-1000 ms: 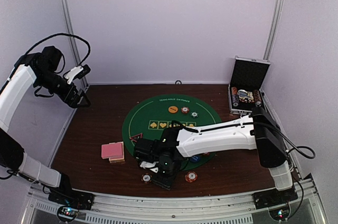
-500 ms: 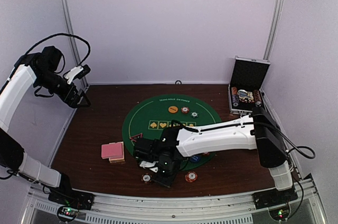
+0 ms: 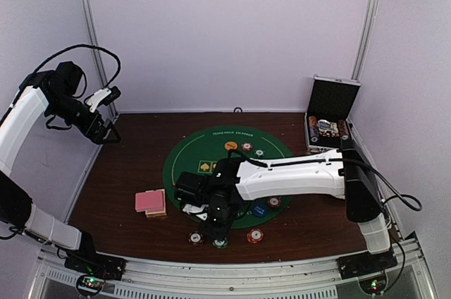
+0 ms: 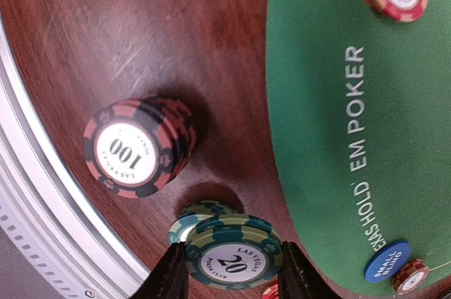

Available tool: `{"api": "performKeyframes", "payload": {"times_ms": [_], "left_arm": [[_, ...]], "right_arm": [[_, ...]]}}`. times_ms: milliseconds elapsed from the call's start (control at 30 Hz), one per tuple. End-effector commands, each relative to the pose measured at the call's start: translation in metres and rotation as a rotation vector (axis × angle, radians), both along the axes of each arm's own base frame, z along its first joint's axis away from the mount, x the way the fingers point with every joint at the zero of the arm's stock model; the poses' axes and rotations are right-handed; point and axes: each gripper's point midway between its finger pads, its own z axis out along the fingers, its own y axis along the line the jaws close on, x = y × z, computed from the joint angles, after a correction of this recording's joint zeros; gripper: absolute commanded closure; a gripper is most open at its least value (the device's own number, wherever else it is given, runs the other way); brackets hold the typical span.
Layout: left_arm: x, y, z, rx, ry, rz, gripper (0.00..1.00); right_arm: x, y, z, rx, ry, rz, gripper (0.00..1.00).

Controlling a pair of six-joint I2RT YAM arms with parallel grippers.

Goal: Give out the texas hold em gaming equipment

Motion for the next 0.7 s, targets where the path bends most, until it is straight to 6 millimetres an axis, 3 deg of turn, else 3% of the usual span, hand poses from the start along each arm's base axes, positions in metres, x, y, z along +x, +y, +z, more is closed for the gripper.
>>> {"api": "performKeyframes", "payload": {"times_ms": [0,367,667], "left_arm": [[0.004,0.002,0.009,0.003,-0.035,-0.004,0.02],[0.004,0.002,0.011,0.006,-0.041,-0.007,0.02],[0.006,0.002,0.01,0.008,-0.043,-0.012,0.02]], "right_arm": [[0.037,0.006,0.037,0.07,-0.086,-0.051,0.76],[0.101,0.023,0.02,0.102,-0.132,-0.154,0.76],[0.115,0.035,-0.006,0.095,-0.112,-0.163,0.75]]}}
